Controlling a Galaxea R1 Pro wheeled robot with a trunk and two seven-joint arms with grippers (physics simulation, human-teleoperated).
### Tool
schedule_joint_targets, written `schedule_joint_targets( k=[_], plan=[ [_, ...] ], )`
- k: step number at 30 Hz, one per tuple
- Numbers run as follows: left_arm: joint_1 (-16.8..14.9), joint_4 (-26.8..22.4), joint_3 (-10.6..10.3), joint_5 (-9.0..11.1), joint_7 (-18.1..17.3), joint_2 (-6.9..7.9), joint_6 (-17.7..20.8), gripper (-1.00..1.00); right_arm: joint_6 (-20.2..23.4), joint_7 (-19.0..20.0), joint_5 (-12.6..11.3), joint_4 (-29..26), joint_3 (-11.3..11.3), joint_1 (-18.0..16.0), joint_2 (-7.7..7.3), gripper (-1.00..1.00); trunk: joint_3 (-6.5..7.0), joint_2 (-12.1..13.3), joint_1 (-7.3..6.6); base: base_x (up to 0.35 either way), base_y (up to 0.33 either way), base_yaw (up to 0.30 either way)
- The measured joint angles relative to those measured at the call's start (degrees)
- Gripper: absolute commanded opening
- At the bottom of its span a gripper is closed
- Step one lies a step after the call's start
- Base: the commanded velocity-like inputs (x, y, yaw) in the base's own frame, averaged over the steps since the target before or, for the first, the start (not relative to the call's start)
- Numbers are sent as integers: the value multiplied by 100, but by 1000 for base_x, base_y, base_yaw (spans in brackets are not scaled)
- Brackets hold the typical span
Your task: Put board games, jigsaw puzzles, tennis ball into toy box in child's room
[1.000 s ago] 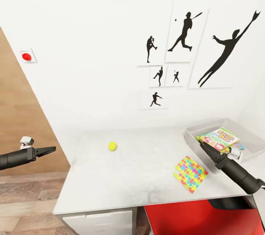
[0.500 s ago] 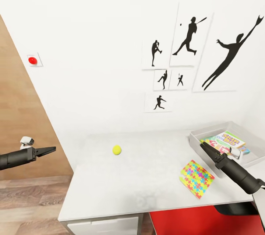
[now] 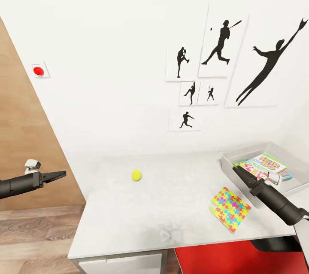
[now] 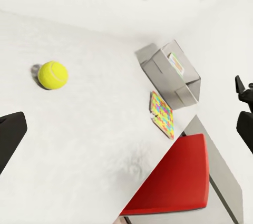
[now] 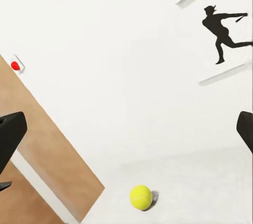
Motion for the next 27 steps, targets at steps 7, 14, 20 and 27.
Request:
schedule_joint_targets(
  k=[7,14,20,27],
  plan=[
    [1,0,0,0,0,-15,-9,100,274,-1444,-4,-175,544,0,14,100,0,0,0,0,0,0],
    [-2,1,-1,-10,0,-30,-34,100,751,-4919,-126,-314,2081,-292,411,100,1,1,0,0,0,0],
    [-1,1,4,-24,0,-30,-59,100,1356,-6221,-52,-101,2457,-986,849,100,1,1,0,0,0,0],
    [0,0,12,-27,0,-31,-69,100,1504,-8014,-12,706,2531,-1619,1346,100,1,1,0,0,0,0]
  ],
)
